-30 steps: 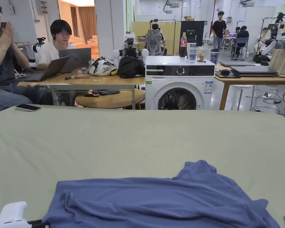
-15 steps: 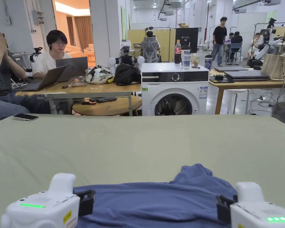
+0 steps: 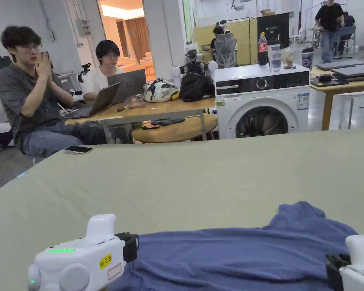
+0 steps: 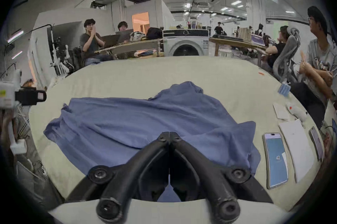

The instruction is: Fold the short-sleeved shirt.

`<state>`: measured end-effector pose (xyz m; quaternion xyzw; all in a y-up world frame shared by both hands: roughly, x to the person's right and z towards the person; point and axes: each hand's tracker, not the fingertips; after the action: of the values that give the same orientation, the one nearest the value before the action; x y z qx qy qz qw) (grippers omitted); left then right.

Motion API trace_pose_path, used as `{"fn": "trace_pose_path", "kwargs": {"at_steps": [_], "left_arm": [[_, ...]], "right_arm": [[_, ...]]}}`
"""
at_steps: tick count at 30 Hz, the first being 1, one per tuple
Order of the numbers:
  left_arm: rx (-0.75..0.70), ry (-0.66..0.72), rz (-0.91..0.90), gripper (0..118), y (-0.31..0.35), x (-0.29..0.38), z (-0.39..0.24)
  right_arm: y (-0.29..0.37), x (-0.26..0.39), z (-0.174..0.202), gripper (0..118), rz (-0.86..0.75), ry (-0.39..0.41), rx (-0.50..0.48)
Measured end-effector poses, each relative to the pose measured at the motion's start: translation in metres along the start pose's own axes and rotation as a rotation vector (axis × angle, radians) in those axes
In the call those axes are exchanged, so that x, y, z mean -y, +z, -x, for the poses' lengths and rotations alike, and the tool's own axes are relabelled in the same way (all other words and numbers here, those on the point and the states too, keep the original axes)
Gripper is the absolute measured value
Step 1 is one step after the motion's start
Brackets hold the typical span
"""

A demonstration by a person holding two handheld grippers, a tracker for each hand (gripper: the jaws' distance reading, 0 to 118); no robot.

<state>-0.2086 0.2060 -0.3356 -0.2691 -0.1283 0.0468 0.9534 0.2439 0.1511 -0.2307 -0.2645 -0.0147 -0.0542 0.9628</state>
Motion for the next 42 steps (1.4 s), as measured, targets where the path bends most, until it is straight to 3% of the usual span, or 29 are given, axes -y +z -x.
{"fn": "trace_pose_path", "kwargs": {"at_steps": [2, 4, 5, 7, 10, 15, 16, 18, 23, 24, 25, 26, 29, 30, 34, 35, 36, 37, 39, 42], "left_arm": [[0.004, -0.066, 0.101, 1, -0.02, -0.019, 0.014], [0.042, -0.018, 0.207, 46, -0.059, -0.037, 0.034], [0.042, 0.025, 0.268, 59, -0.079, -0.047, 0.044], [0.003, 0.059, 0.34, 60, -0.115, -0.056, 0.059], [-0.097, 0.012, 0.398, 60, -0.176, -0.06, 0.076], [-0.095, 0.16, 0.506, 59, -0.228, -0.041, 0.085], [-0.118, 0.128, 0.5, 55, -0.222, -0.033, 0.072], [-0.146, 0.038, 0.479, 25, -0.225, -0.027, 0.063], [-0.157, -0.012, 0.541, 18, -0.223, -0.031, 0.043], [-0.118, -0.021, 0.579, 7, -0.222, -0.032, 0.037], [-0.17, -0.055, 0.58, 0, -0.223, -0.03, 0.03], [-0.177, -0.099, 0.588, 0, -0.224, -0.029, 0.023], [-0.203, -0.147, 0.587, 0, -0.222, -0.029, 0.012], [-0.204, -0.164, 0.588, 0, -0.221, -0.028, 0.009], [-0.191, -0.108, 0.615, 0, -0.221, -0.035, 0.017], [-0.188, -0.103, 0.626, 0, -0.222, -0.038, 0.019], [-0.188, -0.106, 0.632, 0, -0.223, -0.04, 0.02], [-0.192, -0.109, 0.638, 0, -0.222, -0.04, 0.017], [-0.215, -0.132, 0.64, 0, -0.221, -0.038, 0.009], [-0.231, -0.192, 0.606, 0, -0.219, -0.034, 0.008]], "right_arm": [[-0.003, 0.0, -0.006, 0, 0.023, -0.009, -0.038], [-0.007, 0.001, -0.012, 0, 0.04, -0.025, -0.047], [-0.007, 0.003, -0.016, 0, 0.04, -0.038, -0.049], [-0.008, 0.005, -0.026, 0, 0.05, -0.071, -0.06], [-0.009, 0.01, -0.039, 0, 0.078, -0.104, -0.073], [-0.011, 0.015, -0.054, 0, 0.145, -0.062, -0.016], [-0.012, 0.013, -0.058, 0, 0.15, -0.066, -0.01], [-0.014, 0.006, -0.065, 0, 0.154, -0.079, -0.009], [-0.026, -0.048, -0.079, 0, 0.129, -0.066, -0.05], [-0.03, -0.063, -0.081, 0, 0.12, -0.052, -0.046], [-0.037, -0.081, -0.084, 0, 0.123, -0.037, -0.034], [-0.051, -0.098, -0.094, 0, 0.158, -0.028, -0.025], [-0.113, -0.129, -0.11, 57, 0.387, -0.024, -0.022], [-0.134, -0.134, -0.116, 58, 0.423, -0.027, -0.02], [-0.205, -0.124, -0.132, 56, 0.559, 0.002, 0.109], [-0.218, -0.119, -0.135, 44, 0.613, -0.002, 0.131], [-0.228, -0.113, -0.138, 13, 0.667, 0.008, 0.138], [-0.232, -0.107, -0.14, 8, 0.694, 0.005, 0.14], [-0.22, -0.107, -0.138, 1, 0.603, -0.023, 0.105], [-0.208, -0.1, -0.139, 0, 0.565, -0.002, 0.095]]}}
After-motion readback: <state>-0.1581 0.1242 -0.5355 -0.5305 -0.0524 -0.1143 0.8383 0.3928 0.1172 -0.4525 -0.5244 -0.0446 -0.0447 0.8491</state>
